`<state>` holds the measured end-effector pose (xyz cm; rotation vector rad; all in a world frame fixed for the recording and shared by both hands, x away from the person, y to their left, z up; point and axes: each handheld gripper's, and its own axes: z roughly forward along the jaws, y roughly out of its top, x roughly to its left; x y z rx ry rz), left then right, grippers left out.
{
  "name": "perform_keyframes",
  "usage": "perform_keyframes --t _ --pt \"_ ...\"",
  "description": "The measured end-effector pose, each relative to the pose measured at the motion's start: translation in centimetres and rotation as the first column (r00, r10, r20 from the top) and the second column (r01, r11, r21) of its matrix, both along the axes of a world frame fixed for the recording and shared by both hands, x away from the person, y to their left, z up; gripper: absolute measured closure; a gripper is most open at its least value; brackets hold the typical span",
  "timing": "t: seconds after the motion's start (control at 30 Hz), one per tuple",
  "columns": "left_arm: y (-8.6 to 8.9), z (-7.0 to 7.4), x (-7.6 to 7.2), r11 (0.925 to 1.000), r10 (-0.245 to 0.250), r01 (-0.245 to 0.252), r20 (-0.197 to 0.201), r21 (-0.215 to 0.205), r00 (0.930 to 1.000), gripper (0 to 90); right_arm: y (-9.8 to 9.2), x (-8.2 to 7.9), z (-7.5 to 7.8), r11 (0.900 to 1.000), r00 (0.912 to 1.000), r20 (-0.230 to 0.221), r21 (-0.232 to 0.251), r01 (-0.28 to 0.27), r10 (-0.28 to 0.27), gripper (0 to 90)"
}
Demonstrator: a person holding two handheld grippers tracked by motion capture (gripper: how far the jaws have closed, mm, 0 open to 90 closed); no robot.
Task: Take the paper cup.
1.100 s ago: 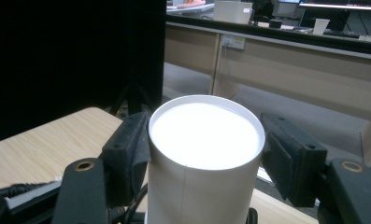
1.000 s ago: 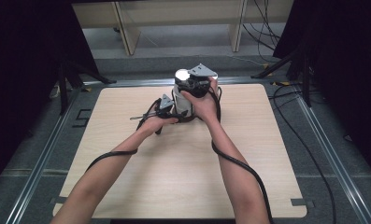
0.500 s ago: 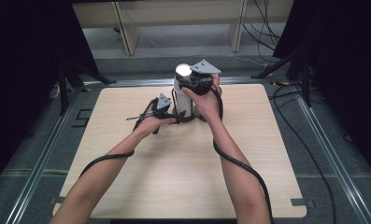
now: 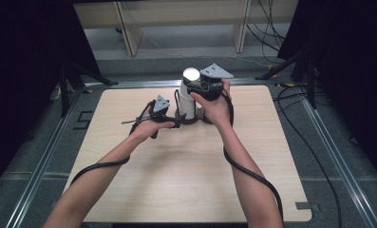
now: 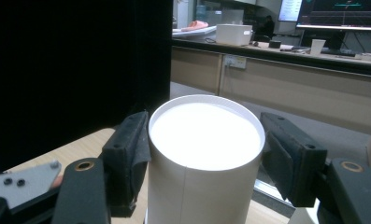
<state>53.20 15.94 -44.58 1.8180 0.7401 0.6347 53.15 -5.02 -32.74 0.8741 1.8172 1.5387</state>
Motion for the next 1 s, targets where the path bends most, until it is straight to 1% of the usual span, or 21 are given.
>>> perform_keyframes --t 0.03,0.07,0.1,0.17,0.2,0.23,0.37,0.4,0.43,0.47,0.5,0.57,0.63,0.67,0.7,0.73,0.77,0.8,0.83,0.9,1.0 --pt "0.0 0.2 -0.4 1.0000 -0.004 0.004 0.002 0.008 1.0000 4.0 -0.1 -0.5 -0.1 1.000 1.0000 -0.006 0.003 -0.003 0.003 36.1" --pt "0.1 0.5 -0.7 0.9999 -0.011 0.011 0.008 0.013 0.9999 4.0 -0.1 -0.5 -0.1 1.000 1.0000 -0.006 0.003 -0.003 0.003 36.1" --pt "0.2 1.0 -1.2 0.9997 -0.014 0.014 0.032 0.019 0.9994 3.8 -0.3 -0.9 -0.1 1.000 0.9999 -0.013 0.013 -0.010 0.010 36.1" --pt "0.3 1.2 -1.5 0.9996 -0.017 0.016 0.033 0.021 0.9993 3.6 -0.3 -1.1 -0.2 1.000 0.9999 -0.007 0.017 -0.012 0.012 36.1" --pt "0.3 1.5 -2.1 0.9994 -0.024 0.023 0.038 0.025 0.9990 3.2 -0.5 -1.5 -0.3 1.000 0.9999 0.002 -0.001 -0.011 0.011 36.1" --pt "0.2 1.6 -2.3 0.9993 -0.026 0.025 0.040 0.027 0.9988 2.8 -0.5 -1.8 -0.4 1.000 0.9998 -0.017 0.008 -0.009 0.009 36.1" --pt "0.1 1.9 -3.0 0.9991 -0.034 0.033 0.040 0.028 0.9986 2.2 -0.8 -2.2 -0.8 1.000 0.9999 -0.004 -0.009 -0.010 0.010 36.1" --pt "0.1 2.0 -3.3 0.9990 -0.033 0.031 0.043 0.031 0.9986 2.0 -0.8 -2.5 -0.9 1.000 0.9997 -0.018 0.004 -0.013 0.014 36.1" --pt "0.2 2.0 -3.6 0.9991 -0.034 0.033 0.042 0.025 0.9985 1.8 -1.2 -2.8 -1.0 1.000 0.9999 -0.004 0.003 -0.012 0.012 36.1" --pt "0.2 2.1 -3.8 0.9992 -0.031 0.030 0.040 0.027 0.9987 1.8 -1.2 -2.8 -1.0 1.000 0.9999 -0.004 0.003 -0.012 0.012 36.1" --pt "0.3 2.1 -4.1 0.9991 -0.027 0.026 0.039 0.033 0.9989 1.6 -1.3 -3.1 -1.1 1.000 0.9996 -0.021 0.011 -0.019 0.020 36.1" --pt "0.3 2.2 -4.7 0.9986 -0.033 0.032 0.034 0.041 0.9989 1.2 -1.6 -3.7 -1.3 1.000 0.9995 -0.021 0.012 -0.023 0.023 36.1" --pt "0.3 2.4 -5.4 0.9990 -0.037 0.037 0.016 0.024 0.9992 1.2 -1.8 -3.9 -1.3 1.000 0.9998 -0.010 0.003 -0.017 0.017 36.1" --pt "0.4 2.7 -5.7 0.9991 -0.037 0.036 0.017 0.022 0.9992 1.2 -1.9 -4.1 -1.5 0.999 0.9996 -0.013 0.026 -0.026 0.026 36.1" --pt "0.5 2.9 -5.9 0.9993 -0.033 0.033 0.020 0.015 0.9992 1.2 -1.9 -4.5 -1.6 0.999 0.9989 -0.030 0.033 -0.035 0.036 36.1" --pt "0.5 3.2 -6.1 0.9995 -0.031 0.031 0.029 0.007 0.9991 1.2 -2.2 -4.6 -1.6 1.000 0.9996 -0.011 0.011 -0.026 0.026 36.1" --pt "0.9 3.8 -6.8 0.9997 -0.025 0.025 0.039 0.007 0.9989 1.2 -2.3 -5.1 -1.9 0.999 0.9990 -0.030 0.028 -0.033 0.034 36.1" --pt "0.9 3.8 -6.8 0.9997 -0.025 0.025 0.039 0.007 0.9989 1.2 -2.3 -5.1 -1.9 0.999 0.9990 -0.030 0.028 -0.033 0.034 36.1" --pt "1.2 4.3 -7.4 0.9997 -0.024 0.023 0.045 0.006 0.9987 1.2 -2.4 -5.6 -2.1 0.999 0.9986 -0.036 0.027 -0.038 0.039 36.1" --pt "1.3 4.5 -7.6 0.9997 -0.024 0.024 0.046 0.004 0.9987 1.2 -2.5 -6.0 -2.3 0.999 0.9986 -0.038 0.021 -0.037 0.038 36.1" --pt "1.7 5.1 -8.6 0.9995 -0.032 0.032 0.058 0.006 0.9978 1.2 -2.4 -6.3 -2.5 0.999 0.9982 -0.039 0.015 -0.045 0.045 36.1"
